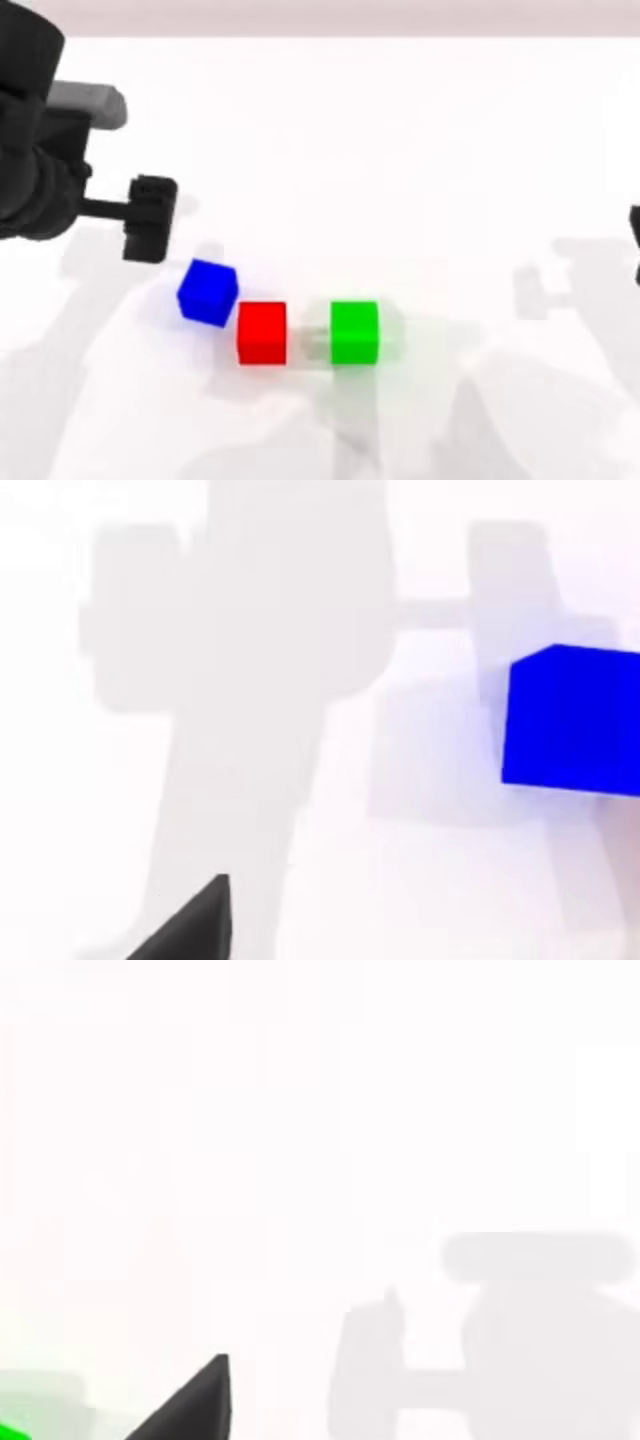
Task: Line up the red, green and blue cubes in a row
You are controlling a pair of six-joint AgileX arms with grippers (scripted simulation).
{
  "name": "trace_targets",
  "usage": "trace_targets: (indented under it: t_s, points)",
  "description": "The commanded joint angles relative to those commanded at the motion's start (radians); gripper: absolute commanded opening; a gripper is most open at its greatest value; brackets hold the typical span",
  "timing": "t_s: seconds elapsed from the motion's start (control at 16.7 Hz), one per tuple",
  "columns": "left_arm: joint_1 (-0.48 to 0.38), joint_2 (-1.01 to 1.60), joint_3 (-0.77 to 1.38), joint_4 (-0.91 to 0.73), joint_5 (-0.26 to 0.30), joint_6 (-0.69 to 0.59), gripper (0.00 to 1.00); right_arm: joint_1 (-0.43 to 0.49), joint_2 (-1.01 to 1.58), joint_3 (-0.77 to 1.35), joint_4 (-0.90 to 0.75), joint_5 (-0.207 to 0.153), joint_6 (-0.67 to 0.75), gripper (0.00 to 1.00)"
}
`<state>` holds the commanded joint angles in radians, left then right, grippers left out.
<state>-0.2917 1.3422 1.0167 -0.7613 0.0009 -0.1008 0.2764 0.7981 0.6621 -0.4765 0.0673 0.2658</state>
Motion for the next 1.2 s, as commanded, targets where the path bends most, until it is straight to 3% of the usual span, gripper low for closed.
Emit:
trace_targets:
  t_s: [0.54, 1.2]
  points:
    - [-0.127, 0.570, 0.457, -0.318, 0.001, -0.044, 1.00, -0.235, -0.699, -0.581, 0.412, -0.052, -0.234, 1.00]
    - [-0.141, 0.656, 0.513, -0.344, 0.001, -0.050, 1.00, -0.266, -0.798, -0.662, 0.476, -0.067, -0.266, 1.00]
